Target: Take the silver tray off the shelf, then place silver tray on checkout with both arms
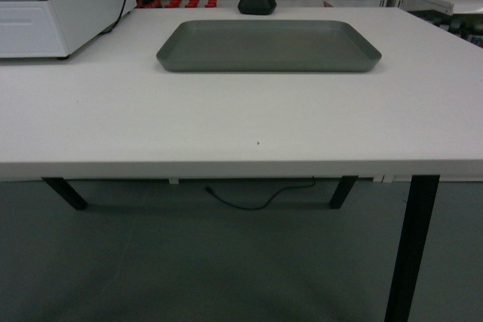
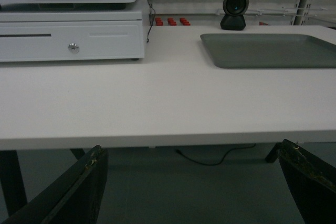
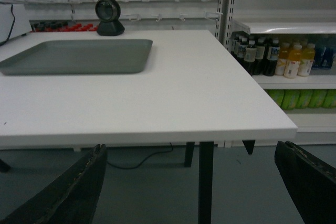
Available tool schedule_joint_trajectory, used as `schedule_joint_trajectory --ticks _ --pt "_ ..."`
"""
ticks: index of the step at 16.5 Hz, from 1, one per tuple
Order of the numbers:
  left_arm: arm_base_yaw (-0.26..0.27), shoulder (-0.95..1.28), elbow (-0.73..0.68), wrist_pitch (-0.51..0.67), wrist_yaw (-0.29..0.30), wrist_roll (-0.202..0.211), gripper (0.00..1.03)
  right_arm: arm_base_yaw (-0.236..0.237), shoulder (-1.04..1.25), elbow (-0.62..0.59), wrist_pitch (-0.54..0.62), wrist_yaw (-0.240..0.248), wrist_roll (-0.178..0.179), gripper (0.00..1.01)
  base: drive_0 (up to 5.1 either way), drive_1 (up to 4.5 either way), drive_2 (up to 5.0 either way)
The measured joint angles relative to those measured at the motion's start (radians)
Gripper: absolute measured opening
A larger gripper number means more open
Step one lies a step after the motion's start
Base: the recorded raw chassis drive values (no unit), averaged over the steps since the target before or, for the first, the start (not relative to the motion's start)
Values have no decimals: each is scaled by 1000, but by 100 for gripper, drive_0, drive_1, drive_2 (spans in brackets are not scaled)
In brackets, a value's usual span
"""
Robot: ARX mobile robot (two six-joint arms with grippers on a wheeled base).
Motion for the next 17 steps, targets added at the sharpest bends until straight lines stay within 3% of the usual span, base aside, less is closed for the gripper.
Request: schedule_joint_trajectory --ticks 3,17 --pt "0 0 0 -2 0 0 98 0 0 0 -8 0 0 98 1 -406 409" --pt "0 0 0 -3 0 0 98 0 0 0 -10 1 0 98 0 0 0"
